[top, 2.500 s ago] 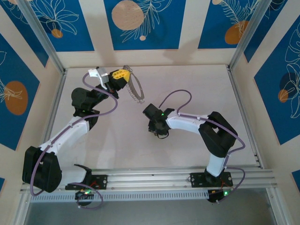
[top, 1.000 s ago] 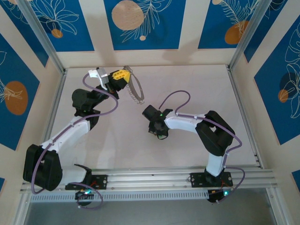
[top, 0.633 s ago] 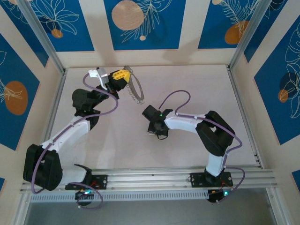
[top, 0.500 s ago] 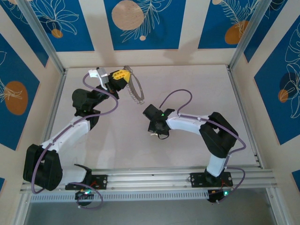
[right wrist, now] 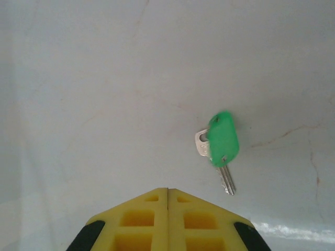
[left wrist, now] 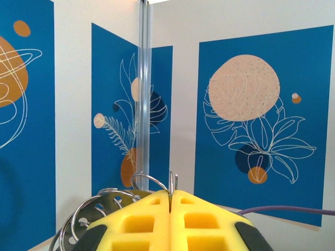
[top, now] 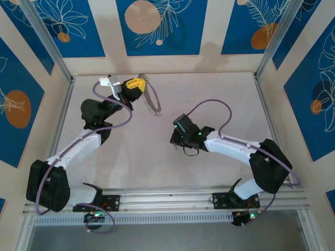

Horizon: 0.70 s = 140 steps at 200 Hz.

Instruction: Put the keys on the keyring

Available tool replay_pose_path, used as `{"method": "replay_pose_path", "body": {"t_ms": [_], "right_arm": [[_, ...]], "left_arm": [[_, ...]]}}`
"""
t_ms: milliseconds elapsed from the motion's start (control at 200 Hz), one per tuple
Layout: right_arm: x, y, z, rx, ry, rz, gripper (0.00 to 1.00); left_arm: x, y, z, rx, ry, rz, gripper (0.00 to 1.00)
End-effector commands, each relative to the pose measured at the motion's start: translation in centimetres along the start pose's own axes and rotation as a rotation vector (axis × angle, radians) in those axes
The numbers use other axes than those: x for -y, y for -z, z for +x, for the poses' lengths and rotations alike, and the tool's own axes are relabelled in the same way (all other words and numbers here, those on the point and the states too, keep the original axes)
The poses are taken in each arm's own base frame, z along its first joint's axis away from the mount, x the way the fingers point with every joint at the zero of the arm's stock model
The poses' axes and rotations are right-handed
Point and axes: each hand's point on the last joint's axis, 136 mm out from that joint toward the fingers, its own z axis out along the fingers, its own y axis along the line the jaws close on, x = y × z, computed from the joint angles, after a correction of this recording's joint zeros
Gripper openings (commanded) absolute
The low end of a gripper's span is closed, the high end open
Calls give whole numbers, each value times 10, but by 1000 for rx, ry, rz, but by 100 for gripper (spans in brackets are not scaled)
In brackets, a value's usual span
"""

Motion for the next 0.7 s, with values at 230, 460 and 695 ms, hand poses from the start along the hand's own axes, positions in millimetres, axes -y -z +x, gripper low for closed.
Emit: {"method": "replay_pose_path", "body": {"t_ms": [230,460,695], "right_arm": [[6,5,-12,9,5,-65,0],[17,-16,-5,-71,7,-22,26],[22,-31,1,-92,-10,128,28]], "left_arm": [[5,1,-18,53,-35,27,0],[4,2,-16,49,-30,22,0],[3,2,-12,47,-27,20,0]]}}
